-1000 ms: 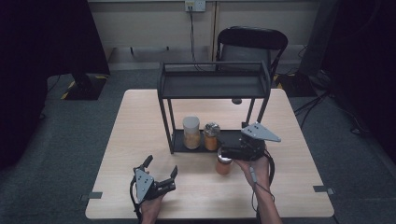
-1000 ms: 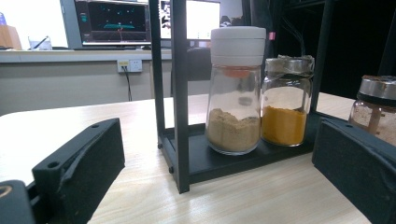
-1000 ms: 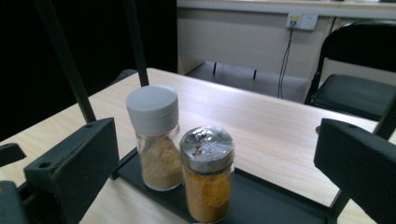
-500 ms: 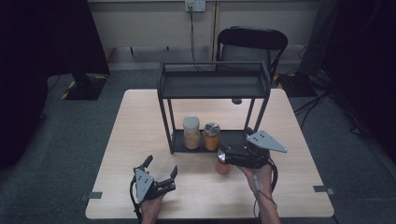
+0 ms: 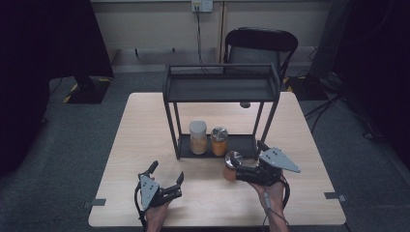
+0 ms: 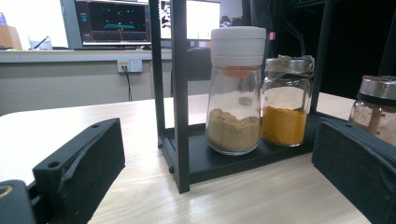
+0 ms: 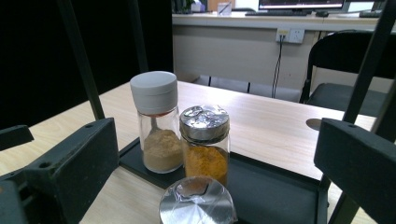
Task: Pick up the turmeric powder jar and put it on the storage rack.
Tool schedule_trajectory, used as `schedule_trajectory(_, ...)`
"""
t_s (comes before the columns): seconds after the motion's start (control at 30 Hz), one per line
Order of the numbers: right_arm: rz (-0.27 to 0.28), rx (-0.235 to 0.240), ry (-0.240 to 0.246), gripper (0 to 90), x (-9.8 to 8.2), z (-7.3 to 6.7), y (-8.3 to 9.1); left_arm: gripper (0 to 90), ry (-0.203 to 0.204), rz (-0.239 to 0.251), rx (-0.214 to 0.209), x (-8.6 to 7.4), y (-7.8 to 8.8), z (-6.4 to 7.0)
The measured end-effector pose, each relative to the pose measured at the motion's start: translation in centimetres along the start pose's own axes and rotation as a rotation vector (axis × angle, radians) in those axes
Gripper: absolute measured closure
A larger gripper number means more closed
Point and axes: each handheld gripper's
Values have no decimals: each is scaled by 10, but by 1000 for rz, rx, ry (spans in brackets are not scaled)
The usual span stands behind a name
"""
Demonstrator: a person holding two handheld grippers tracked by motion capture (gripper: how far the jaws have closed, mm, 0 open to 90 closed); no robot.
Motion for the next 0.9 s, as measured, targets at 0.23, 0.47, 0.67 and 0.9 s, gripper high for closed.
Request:
schedule_trajectory(0.23,17,-6,10,0,-14,-1,10,19,0,-1,0,0,0,0)
schedule_trajectory(0.47,34,-16,2,0,-26,0,15,20,0,-1,-1,0,0,0)
schedule_trajectory(0.67,31,-19,-43,4,-38,1,18,21,0,-2,0,0,0,0)
schedule_trajectory(0.9,68,-56,-39,0,-55,-6,21,21,0,-1,-1,0,0,0)
Point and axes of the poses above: each handheld gripper's, and its own axes: y roughly backward along the jaws, x roughly out of its top, z roughly to its right, and after that the axes turned 2 degrees about x, right-handed
